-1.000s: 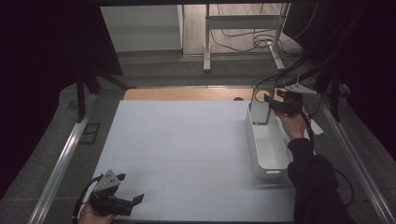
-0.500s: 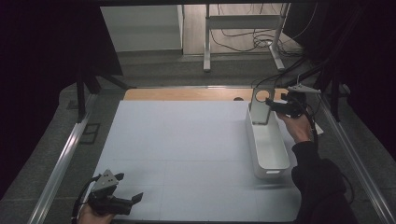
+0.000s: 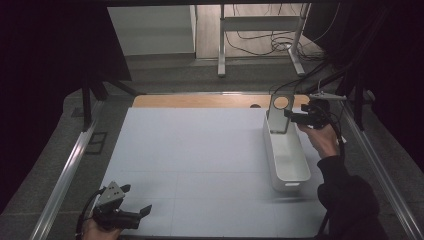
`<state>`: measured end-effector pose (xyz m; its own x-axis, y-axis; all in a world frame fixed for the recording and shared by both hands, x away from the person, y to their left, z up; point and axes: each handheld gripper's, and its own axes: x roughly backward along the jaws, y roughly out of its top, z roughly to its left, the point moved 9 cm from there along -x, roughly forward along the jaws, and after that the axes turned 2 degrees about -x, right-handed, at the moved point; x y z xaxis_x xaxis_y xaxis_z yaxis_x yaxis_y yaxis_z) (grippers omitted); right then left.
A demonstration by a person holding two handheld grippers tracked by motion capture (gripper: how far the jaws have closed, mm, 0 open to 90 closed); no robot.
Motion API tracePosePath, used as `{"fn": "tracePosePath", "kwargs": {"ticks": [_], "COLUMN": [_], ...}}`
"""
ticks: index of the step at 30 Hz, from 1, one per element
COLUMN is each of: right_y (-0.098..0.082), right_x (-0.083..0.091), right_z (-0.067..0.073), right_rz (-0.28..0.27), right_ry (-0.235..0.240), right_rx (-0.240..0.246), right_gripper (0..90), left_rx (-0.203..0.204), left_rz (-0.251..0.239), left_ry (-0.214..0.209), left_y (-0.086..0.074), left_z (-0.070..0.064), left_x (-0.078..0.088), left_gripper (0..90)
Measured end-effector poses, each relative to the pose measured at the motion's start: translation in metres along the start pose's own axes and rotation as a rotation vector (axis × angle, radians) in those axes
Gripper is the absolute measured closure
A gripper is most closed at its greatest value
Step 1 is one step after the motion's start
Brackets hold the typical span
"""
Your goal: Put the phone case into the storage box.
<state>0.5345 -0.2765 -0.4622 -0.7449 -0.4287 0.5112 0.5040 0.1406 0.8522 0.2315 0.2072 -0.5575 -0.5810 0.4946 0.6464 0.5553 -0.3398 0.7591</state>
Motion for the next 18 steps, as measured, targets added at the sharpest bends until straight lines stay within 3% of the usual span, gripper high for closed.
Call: {"fn": "tracePosePath", "kwargs": {"ticks": [18], "right_y": [-0.016], "right_x": [0.024], "right_z": [0.037], "right_rz": [0.079], "right_ry": [0.084], "right_rx": [0.009], "right_gripper": [17.5], "left_rx": [0.0], "left_rz": [0.005], "left_ry": [-0.012], "left_y": [0.0], "left_z": [-0.001], "left_x": [-0.001], "left_gripper": [0.0]}}
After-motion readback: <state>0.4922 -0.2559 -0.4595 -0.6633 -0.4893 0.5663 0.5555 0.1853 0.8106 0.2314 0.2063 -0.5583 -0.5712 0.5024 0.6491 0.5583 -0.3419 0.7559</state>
